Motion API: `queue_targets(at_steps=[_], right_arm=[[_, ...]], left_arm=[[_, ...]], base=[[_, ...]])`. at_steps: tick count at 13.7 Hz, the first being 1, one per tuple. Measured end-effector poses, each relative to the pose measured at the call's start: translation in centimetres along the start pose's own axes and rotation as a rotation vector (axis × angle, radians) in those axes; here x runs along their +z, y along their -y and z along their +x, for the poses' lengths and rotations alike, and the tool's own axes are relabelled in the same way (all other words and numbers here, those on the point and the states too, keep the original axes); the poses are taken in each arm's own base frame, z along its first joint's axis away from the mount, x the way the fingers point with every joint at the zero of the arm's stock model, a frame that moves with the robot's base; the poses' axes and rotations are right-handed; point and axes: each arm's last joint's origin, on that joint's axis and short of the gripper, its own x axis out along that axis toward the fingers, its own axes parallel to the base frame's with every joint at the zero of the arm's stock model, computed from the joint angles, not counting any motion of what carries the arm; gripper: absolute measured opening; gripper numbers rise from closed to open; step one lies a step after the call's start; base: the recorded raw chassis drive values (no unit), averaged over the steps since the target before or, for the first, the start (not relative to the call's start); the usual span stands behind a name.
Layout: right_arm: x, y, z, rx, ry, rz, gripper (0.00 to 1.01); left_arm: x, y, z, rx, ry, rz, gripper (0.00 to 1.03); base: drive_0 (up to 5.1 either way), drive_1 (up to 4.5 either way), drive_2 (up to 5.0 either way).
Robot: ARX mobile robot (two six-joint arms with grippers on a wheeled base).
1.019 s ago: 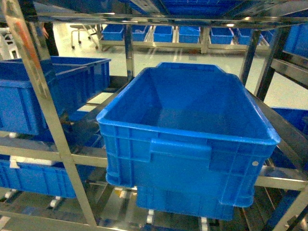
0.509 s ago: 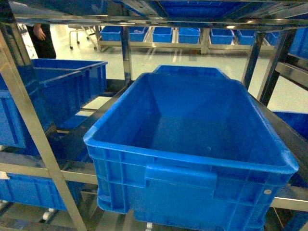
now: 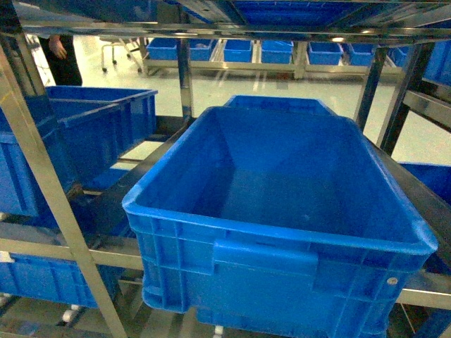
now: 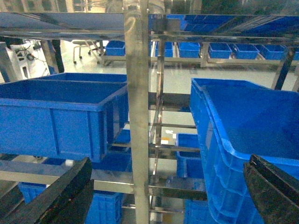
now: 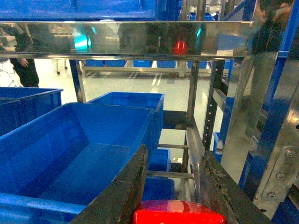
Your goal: Pick red block from blue box to shelf
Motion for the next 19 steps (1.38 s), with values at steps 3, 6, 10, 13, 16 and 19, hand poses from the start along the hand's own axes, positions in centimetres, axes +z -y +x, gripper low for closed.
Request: queue_targets(at_steps=[3,6,10,13,16,19], right_arm=[[0.0,0.0,0.0,0.0,0.0,0.0,0.28],[0.0,0.0,0.0,0.0,0.0,0.0,0.28],[0.0,0.0,0.0,0.0,0.0,0.0,0.28],[0.0,0.0,0.0,0.0,0.0,0.0,0.28],[0.0,0.0,0.0,0.0,0.0,0.0,0.28],[0.0,0.0,0.0,0.0,0.0,0.0,0.28]], left_arm=[[0.0,0.0,0.0,0.0,0.0,0.0,0.98],[0.0,0.0,0.0,0.0,0.0,0.0,0.98],[0.0,0.0,0.0,0.0,0.0,0.0,0.98],[0.0,0.0,0.0,0.0,0.0,0.0,0.98],[0.0,0.0,0.0,0.0,0.0,0.0,0.98],[0.0,0.0,0.0,0.0,0.0,0.0,0.98]], base=[[0.0,0.0,0.0],[0.0,0.0,0.0],[0.0,0.0,0.0],[0.0,0.0,0.0],[0.0,0.0,0.0],[0.0,0.0,0.0]])
